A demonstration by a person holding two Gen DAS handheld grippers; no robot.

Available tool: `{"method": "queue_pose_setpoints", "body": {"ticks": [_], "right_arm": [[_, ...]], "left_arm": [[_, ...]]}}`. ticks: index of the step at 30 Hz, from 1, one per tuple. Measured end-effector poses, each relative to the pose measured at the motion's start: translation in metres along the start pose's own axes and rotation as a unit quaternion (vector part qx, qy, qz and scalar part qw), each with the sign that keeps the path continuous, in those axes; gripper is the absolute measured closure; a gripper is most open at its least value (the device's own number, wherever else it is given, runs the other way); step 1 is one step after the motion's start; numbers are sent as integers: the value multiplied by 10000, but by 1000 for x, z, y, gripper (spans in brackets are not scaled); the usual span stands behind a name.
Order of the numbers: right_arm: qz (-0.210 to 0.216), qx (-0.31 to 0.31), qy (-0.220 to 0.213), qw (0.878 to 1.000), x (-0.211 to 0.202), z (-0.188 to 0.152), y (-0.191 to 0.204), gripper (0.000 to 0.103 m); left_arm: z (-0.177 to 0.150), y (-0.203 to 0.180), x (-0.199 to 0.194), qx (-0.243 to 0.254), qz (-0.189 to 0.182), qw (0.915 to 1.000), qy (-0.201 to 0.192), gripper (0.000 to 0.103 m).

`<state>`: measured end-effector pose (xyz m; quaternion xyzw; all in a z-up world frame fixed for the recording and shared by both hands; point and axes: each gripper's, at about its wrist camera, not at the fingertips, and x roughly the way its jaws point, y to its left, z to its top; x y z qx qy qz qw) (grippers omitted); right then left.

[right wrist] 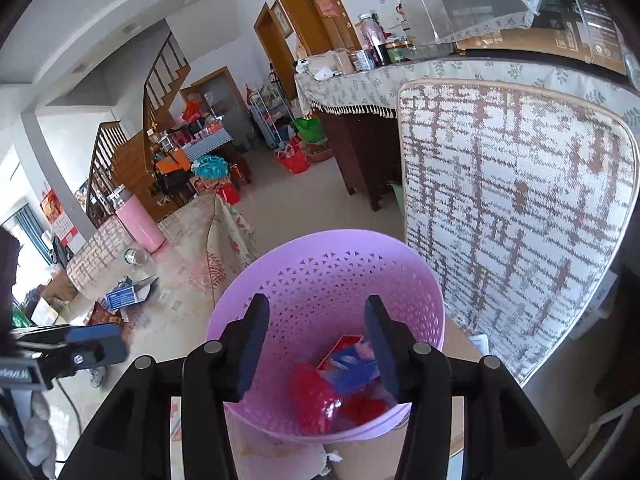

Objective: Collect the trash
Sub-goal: 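Carry both boxes to the lilac basket and release them inside, then grasp the blue flat box with left tool while right tool grasps the blue-wrapped bottle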

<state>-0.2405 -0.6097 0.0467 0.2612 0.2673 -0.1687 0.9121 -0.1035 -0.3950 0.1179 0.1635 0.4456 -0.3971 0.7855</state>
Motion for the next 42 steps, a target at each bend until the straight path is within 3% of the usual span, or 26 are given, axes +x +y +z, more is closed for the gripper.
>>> {"method": "queue_pose_setpoints", "body": {"ticks": [6,12,18,20,26,30,35,39,42], "right_arm": [[-78,154,21,9998,-17,-8,0,49],[-245,168,257,9992,-27,-21,11,45],[-320,197,235,9990,-34,-16,20,40],[-361,167,193,9990,-36,-14,25,40],[-320,81,263,9991,-34,-18,41,38],[-279,0,344,9990,-29,-18,54,38],[-99,-285,341,9990,-26,-16,85,38],[97,-594,398,9974,-17,-20,116,32],[386,-765,587,9946,-1,-28,141,32]], "left_arm": [[8,-39,-92,585,874,9939,-329,38],[18,-76,-171,1058,1119,9855,-707,33],[12,-91,-196,1437,1246,9780,-856,30],[11,-84,-196,1431,1109,9807,-741,30],[17,-34,-202,743,1108,9896,-542,30],[13,-18,-212,656,1275,9878,-606,30],[4,6,-214,463,1110,9919,-410,30],[-14,39,-216,357,1294,9884,-710,28],[-29,92,-207,-11,1311,9884,-763,28]]}}
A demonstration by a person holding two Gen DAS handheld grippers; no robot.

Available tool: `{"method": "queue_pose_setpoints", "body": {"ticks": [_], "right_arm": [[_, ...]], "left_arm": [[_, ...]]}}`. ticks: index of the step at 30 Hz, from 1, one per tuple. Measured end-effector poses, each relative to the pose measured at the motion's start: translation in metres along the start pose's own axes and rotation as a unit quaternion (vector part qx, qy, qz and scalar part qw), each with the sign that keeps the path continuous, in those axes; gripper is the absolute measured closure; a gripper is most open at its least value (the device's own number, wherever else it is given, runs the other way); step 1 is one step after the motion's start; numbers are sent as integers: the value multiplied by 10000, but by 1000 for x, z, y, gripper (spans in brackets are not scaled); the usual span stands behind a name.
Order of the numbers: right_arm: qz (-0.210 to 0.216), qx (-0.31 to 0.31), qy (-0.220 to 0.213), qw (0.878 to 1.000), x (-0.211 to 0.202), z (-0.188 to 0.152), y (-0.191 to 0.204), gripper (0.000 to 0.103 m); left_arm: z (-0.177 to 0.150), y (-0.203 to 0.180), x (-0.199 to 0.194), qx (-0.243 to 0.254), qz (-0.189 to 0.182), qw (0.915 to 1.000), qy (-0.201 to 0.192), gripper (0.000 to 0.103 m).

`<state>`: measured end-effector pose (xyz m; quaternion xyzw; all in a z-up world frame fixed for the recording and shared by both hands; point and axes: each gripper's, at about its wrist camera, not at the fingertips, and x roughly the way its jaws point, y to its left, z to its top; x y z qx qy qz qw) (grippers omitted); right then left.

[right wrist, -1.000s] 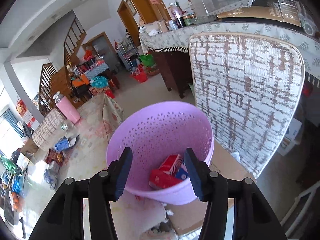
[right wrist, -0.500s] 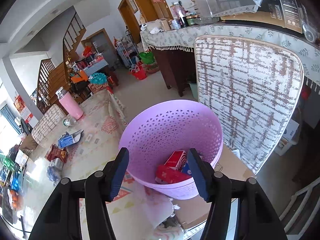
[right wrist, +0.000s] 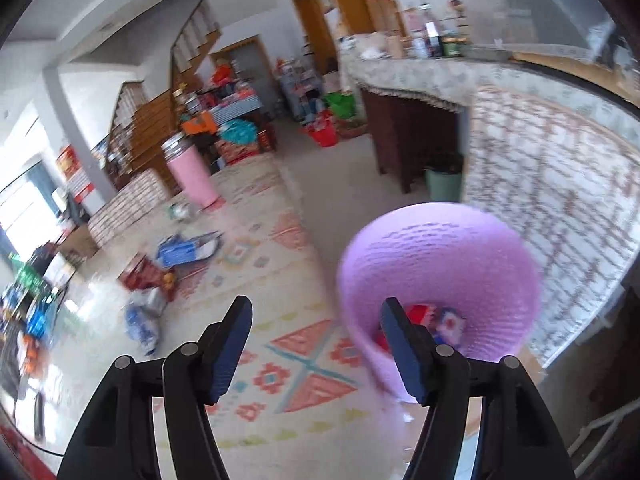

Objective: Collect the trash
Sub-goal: 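Grasp the blue flat box with left tool while right tool grasps the blue-wrapped bottle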

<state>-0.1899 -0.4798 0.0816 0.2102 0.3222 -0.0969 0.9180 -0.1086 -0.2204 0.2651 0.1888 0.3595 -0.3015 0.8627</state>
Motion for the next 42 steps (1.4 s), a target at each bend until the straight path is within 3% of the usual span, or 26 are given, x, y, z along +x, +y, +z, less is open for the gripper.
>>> {"method": "queue_pose_setpoints", "body": {"ticks": [5,7,11,19,25,30,31,32,33,35,42], "right_arm": [[587,-281,345,9973,36,-8,38,32],[764,-407,495,9950,48,-11,53,32],[1118,-767,787,9876,73,-17,85,31],[1788,-1525,1303,9632,127,-28,163,24],[1668,-2103,1509,9514,170,-41,210,24],[1525,-2231,1467,9516,187,-46,221,24],[1539,-2261,1466,9506,189,-46,224,28],[1538,-2307,1489,9492,190,-47,225,50],[1547,-2342,1554,9471,190,-48,226,61],[1662,-2340,1582,9448,185,-49,223,69],[1585,-2271,1549,9483,152,-57,191,70]], "left_arm": [[-37,88,40,-813,522,9950,-255,28],[-58,116,62,-1171,694,9906,-161,28],[-93,155,117,-1820,316,9822,355,27],[-113,182,202,-2168,11,9727,825,28],[-114,190,232,-2377,-271,9670,878,28],[-110,183,251,-2209,-513,9698,899,28],[-109,183,253,-2191,-560,9700,893,28],[-108,181,255,-2175,-579,9703,887,28],[-107,181,257,-2154,-560,9713,845,28],[-105,181,258,-2101,-625,9724,800,28],[-102,168,265,-1609,-632,9817,798,27]]}}
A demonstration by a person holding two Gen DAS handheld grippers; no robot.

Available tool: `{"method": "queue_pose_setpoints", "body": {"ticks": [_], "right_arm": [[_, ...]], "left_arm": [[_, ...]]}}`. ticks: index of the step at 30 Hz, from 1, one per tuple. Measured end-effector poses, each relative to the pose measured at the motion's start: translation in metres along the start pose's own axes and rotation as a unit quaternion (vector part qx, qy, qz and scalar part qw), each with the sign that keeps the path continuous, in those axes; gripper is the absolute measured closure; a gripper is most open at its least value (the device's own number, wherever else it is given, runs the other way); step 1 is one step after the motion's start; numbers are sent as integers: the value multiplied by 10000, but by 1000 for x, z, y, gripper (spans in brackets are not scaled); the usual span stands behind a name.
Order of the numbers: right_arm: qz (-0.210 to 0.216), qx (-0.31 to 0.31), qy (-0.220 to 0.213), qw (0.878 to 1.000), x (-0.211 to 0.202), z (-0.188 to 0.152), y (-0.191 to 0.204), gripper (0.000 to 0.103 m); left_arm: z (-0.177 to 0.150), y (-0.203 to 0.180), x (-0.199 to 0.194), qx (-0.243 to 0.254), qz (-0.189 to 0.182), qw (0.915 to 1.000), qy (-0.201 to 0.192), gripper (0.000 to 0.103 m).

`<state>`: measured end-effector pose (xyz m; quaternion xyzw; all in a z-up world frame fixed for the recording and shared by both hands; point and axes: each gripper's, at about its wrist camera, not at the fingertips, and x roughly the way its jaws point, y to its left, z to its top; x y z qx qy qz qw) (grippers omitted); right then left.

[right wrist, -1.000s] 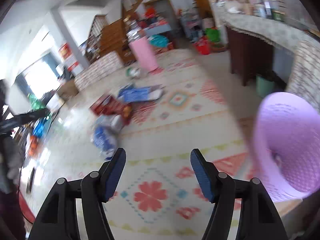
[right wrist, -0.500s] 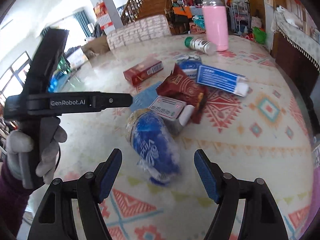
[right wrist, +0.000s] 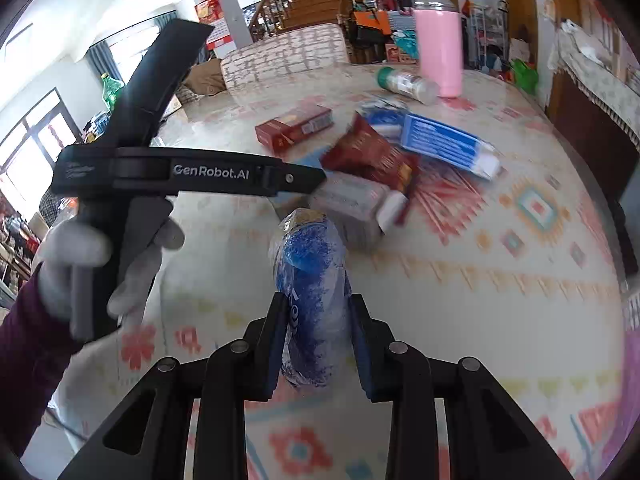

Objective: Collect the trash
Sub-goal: 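Grasp the blue flat box with left tool while right tool grasps the blue-wrapped bottle, then lift both held items and carry them toward the lilac basket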

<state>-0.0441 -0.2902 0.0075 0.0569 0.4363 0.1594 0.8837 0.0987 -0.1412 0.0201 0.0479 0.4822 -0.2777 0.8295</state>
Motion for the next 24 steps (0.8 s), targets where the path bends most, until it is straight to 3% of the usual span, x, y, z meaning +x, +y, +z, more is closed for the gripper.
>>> {"method": "queue_pose_setpoints", "body": {"ticks": [8,9,10,11,14,24], "right_arm": [[-77,323,-109,9994,-27,-25,-20,70],[-73,377,-133,9992,-29,-27,-22,70],[-71,416,-150,9990,-29,-28,-22,70],[-63,458,-167,9988,-31,-29,-24,70],[-44,541,-211,9983,-36,-34,-25,70],[-71,683,-453,9966,-62,-49,-25,70]], "left_arm": [[-4,-10,8,344,181,9992,72,27],[-5,-12,8,366,243,9990,72,30],[-6,-14,7,364,367,9987,46,46],[-8,-16,5,355,435,9984,36,49],[-15,-15,-2,118,250,9996,44,49],[-62,-20,-64,-200,358,9982,-443,49]]}}
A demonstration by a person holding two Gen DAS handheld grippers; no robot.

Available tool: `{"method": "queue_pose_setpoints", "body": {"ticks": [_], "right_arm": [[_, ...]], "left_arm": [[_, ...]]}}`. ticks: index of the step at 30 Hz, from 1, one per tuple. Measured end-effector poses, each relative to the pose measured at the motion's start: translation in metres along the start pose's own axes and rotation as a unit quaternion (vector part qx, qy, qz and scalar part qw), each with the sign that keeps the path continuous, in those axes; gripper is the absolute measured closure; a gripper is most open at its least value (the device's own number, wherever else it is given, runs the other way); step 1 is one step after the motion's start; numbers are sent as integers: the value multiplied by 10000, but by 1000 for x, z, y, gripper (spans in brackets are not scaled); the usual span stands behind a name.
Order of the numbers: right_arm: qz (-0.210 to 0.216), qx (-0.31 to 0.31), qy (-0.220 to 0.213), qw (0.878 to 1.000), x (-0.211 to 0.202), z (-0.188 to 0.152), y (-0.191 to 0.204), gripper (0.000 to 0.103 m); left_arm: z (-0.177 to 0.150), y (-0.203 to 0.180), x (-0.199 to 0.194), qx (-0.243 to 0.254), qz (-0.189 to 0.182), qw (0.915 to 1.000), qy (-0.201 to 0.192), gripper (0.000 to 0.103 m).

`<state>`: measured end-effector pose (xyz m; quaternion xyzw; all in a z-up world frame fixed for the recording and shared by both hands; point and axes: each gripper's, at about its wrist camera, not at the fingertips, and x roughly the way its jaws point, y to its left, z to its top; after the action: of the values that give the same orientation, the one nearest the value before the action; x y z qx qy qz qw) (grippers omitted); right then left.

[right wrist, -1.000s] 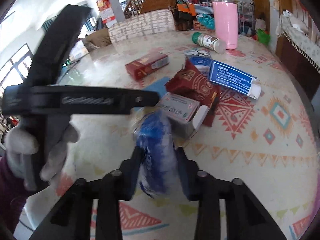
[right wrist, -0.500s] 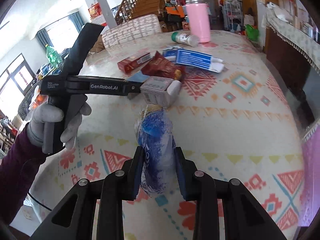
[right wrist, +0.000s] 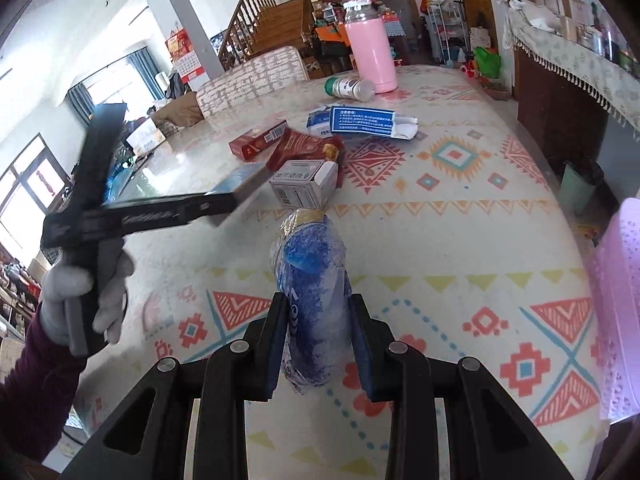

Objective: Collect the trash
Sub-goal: 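Lift both held items and carry them toward the lilac basket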

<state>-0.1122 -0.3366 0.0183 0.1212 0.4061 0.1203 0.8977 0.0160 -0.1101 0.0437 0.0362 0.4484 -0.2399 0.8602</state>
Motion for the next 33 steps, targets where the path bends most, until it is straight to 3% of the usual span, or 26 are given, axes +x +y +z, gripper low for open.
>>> {"method": "queue_pose_setpoints", "body": {"ticks": [8,19,21,22,28,30,33], "right_arm": [[-42,141,-251,9996,-27,-11,-3,70],[-281,642,-665,9953,-72,-28,-36,70],[-343,748,-734,9939,-80,-31,-46,70],[-382,816,-781,9929,-85,-33,-52,70],[-417,1243,-934,9870,-103,-40,-85,70],[-323,1324,-919,9864,-103,-42,-89,70],[-306,1194,-866,9886,-100,-44,-85,70]], "left_arm": [[-17,-15,-52,3,44,9990,-436,49],[-23,-86,-76,682,-295,9951,-656,50],[-21,-102,-73,792,-415,9941,-622,58],[-20,-110,-72,876,-451,9933,-597,67],[-13,-136,-54,1078,-564,9916,-448,68],[-12,-130,-52,934,-683,9927,-347,66],[-22,-106,-55,649,-575,9956,-363,41]]}}
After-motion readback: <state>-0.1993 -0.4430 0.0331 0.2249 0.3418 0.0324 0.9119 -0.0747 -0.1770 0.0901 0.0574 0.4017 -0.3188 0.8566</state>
